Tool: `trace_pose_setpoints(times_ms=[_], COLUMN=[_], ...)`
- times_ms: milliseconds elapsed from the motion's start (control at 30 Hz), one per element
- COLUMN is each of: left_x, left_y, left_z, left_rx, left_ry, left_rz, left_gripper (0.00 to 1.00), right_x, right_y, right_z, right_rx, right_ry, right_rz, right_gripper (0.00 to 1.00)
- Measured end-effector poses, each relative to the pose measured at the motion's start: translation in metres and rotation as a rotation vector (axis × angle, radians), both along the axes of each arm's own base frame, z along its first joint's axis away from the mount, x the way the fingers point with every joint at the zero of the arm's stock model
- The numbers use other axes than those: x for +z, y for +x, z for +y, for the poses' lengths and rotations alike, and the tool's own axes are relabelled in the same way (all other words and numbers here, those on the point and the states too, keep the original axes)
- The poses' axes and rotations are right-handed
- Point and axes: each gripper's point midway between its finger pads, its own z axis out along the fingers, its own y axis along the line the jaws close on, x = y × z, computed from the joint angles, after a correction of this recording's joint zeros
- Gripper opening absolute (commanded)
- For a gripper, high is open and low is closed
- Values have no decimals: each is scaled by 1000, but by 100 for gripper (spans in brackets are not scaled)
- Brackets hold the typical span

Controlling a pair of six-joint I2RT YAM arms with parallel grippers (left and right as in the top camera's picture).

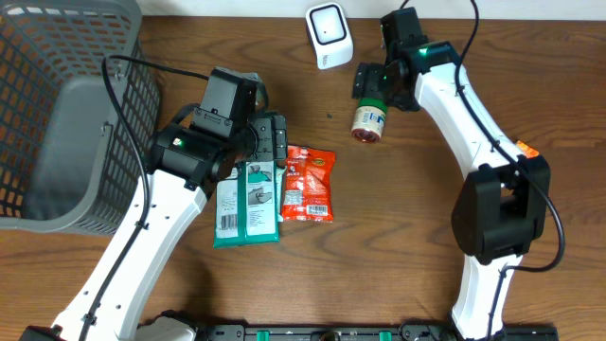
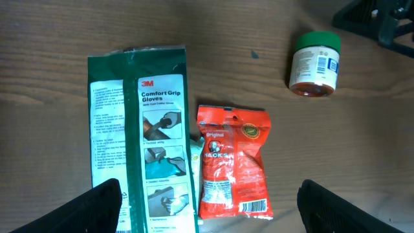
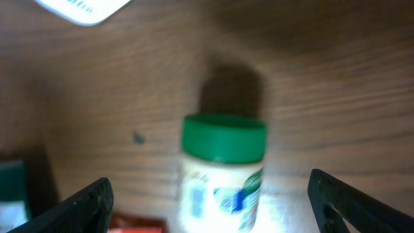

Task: Scan the item barcode

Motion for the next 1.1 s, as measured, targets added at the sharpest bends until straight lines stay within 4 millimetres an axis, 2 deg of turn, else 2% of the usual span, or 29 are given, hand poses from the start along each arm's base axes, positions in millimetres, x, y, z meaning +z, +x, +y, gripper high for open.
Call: trace_pose_setpoints(times_ms=[100,267,500,700,800,933,1100], left_x=[0,0,0,0,0,0,0], left_y=[0,0,0,0,0,0,0], left_z=[0,0,0,0,0,0,0], left_rx=[0,0,0,0,0,0,0], left_ry=[0,0,0,0,0,0,0], left_rz=[0,0,0,0,0,0,0], left_gripper=[88,88,87,87,87,87,87], right_x=[-17,-43,-53,-85,-88,-88,-88], right_y=[10,20,19,13,12,10,-3], right_z=[-7,-6,-5,-6,-5,-5,-9], right_rx=[-26,-33,-55,-73,-76,-75,-67], right_ry=[5,17,25,16,20,21,3], right_rz=[8,17,39,108,116,125,173], right_gripper=[90,85,79,61,51,49,48])
